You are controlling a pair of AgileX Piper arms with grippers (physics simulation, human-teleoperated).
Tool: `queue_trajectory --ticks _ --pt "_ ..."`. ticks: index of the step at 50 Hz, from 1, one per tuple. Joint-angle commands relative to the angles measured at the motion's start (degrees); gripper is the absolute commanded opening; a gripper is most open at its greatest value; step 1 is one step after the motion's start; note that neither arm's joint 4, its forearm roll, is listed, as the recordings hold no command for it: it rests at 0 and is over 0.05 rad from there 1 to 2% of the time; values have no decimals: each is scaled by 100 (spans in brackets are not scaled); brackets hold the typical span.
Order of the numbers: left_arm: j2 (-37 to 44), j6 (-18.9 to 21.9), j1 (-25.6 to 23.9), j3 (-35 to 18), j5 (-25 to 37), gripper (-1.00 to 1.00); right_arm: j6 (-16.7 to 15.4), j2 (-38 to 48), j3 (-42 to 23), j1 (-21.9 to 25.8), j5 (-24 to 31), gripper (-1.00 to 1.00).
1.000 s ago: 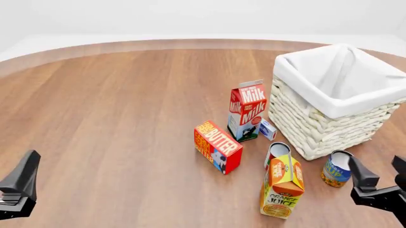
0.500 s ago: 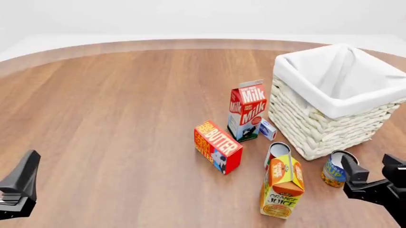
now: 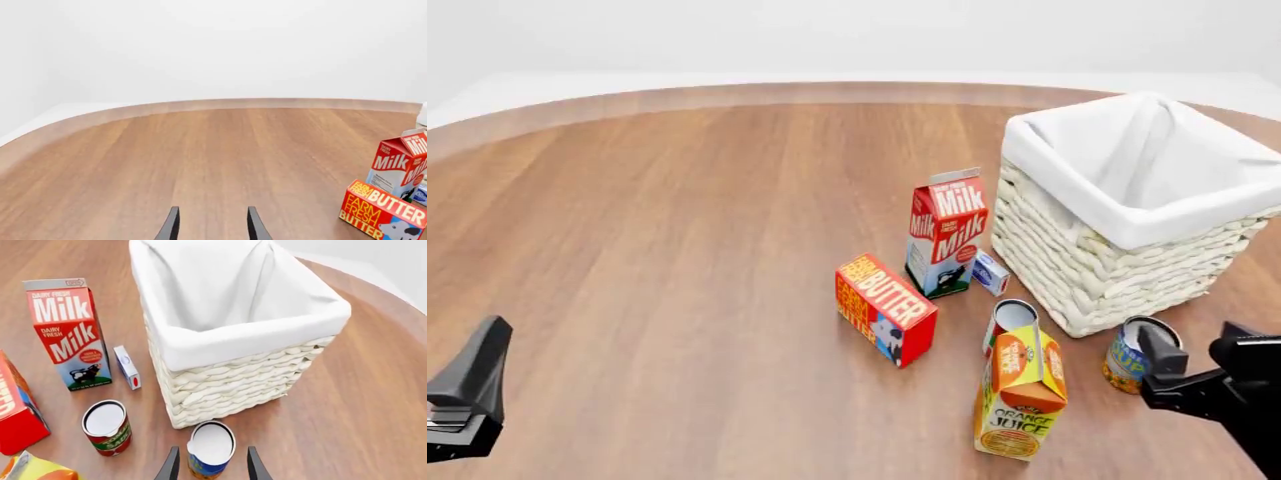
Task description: Pick up the alphabet soup, and put it in the basket.
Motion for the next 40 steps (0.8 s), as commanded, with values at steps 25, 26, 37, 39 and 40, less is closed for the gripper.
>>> queue_trajectory --ticks 25,26,37,39,40 --pt "0 0 0 0 0 100 -58 3320 0 -34 -2863 100" --pt "0 0 0 0 0 100 -96 3456 0 -35 -2980 100" --pt "0 0 0 0 0 100 -164 4160 0 -60 -3596 100" --pt "0 0 0 0 0 100 -165 4290 0 -67 -3709 100" --pt "0 0 0 0 0 100 -174 4399 0 -58 -3804 100"
